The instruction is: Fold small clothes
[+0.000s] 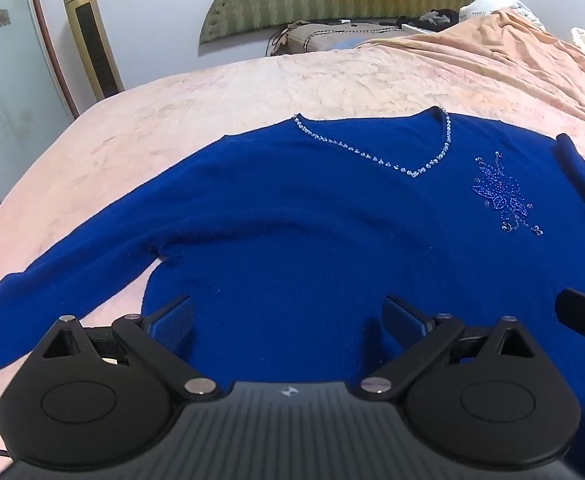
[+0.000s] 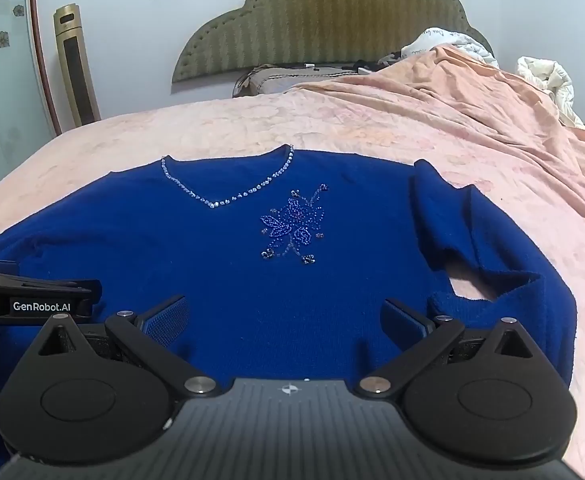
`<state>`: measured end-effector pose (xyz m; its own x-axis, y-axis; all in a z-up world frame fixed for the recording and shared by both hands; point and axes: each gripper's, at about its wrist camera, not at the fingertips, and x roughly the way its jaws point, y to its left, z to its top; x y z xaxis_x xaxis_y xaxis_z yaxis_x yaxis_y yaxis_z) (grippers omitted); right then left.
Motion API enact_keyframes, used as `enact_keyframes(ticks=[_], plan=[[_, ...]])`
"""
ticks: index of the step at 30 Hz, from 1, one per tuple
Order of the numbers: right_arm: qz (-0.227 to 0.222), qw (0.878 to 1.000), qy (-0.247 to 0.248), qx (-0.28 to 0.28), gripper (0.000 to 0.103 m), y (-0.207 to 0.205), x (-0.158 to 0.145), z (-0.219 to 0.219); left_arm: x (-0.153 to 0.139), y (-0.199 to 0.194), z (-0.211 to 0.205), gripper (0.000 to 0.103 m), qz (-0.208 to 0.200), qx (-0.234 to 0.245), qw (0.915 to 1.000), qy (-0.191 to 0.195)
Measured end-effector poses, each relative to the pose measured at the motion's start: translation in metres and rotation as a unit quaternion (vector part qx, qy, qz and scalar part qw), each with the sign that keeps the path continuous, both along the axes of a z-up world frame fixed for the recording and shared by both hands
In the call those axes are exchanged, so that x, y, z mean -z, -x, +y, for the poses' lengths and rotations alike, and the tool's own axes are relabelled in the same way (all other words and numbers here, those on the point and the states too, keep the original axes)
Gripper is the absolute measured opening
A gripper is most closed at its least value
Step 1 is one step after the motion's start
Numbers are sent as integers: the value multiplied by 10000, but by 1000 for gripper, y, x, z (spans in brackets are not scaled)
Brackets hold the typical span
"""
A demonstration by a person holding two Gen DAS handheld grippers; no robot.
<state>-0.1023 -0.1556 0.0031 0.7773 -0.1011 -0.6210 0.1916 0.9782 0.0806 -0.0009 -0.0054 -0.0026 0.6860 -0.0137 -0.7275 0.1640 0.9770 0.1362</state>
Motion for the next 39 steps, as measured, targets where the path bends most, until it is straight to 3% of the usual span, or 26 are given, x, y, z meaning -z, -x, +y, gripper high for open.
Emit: enact_keyframes(ticks=[15, 39], plan=[[9, 10000, -42, 13, 103, 0, 6, -7, 4, 1, -9, 101, -46, 93, 9999, -91], [40, 9999, -104, 84, 103, 0, 11, -17, 12, -4, -17, 101, 234, -21, 9996, -159]])
